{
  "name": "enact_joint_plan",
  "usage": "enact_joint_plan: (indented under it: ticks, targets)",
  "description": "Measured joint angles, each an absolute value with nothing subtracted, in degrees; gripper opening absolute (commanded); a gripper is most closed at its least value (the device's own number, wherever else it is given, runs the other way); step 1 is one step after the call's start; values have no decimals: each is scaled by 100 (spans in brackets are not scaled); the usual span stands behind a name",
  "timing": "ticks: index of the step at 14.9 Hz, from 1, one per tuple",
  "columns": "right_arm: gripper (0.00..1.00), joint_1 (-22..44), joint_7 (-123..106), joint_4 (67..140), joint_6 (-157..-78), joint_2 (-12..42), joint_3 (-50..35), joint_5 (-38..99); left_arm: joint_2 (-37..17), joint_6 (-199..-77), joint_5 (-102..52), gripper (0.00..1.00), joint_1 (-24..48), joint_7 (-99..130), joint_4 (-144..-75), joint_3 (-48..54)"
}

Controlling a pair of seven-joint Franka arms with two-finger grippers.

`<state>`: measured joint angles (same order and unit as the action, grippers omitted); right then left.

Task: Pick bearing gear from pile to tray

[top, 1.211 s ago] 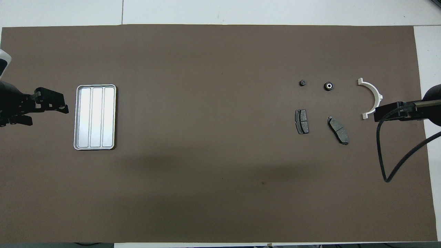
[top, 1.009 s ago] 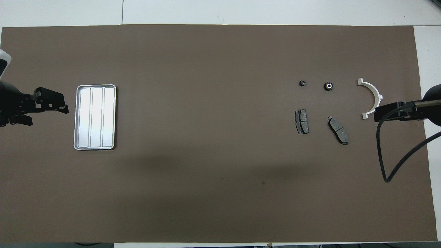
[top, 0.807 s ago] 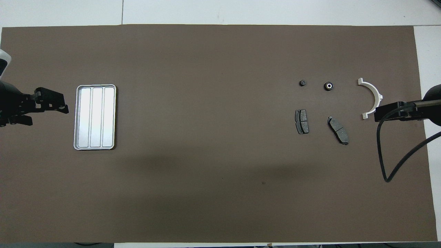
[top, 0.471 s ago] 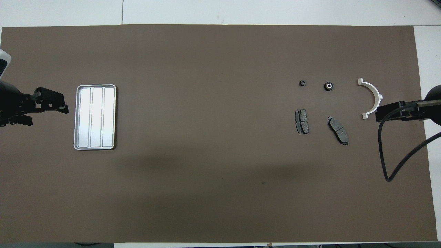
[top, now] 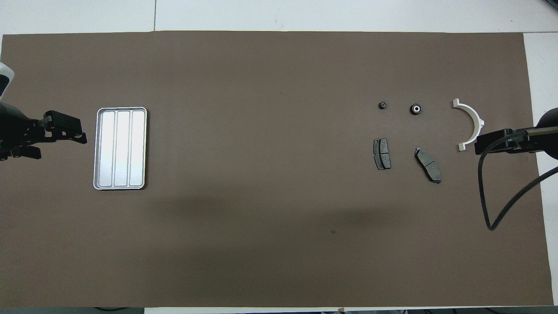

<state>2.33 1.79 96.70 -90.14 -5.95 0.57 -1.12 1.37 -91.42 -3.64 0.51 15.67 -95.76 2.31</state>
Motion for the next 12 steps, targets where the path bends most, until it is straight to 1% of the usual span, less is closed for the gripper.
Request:
enact_joint_plan:
  ticks: [3,5,8,12]
  targets:
    - [100,294,179,9949,-9343,-539,30,-112,137,-9142,-364,100,51,1567,-9576,231]
    - [100,415,253,10130,-9654,-339,15,-111,137,-9142,-364,100,51,1567,-9576,231]
    - [100,520,609,10223,-10129,244,-9,-112,137,-9142,-364,100,51,1567,-9576,231]
    - [100,724,1241,10203,-11013,1249,-18,-112,136,-9142,-364,100,51,1567,-9576,231]
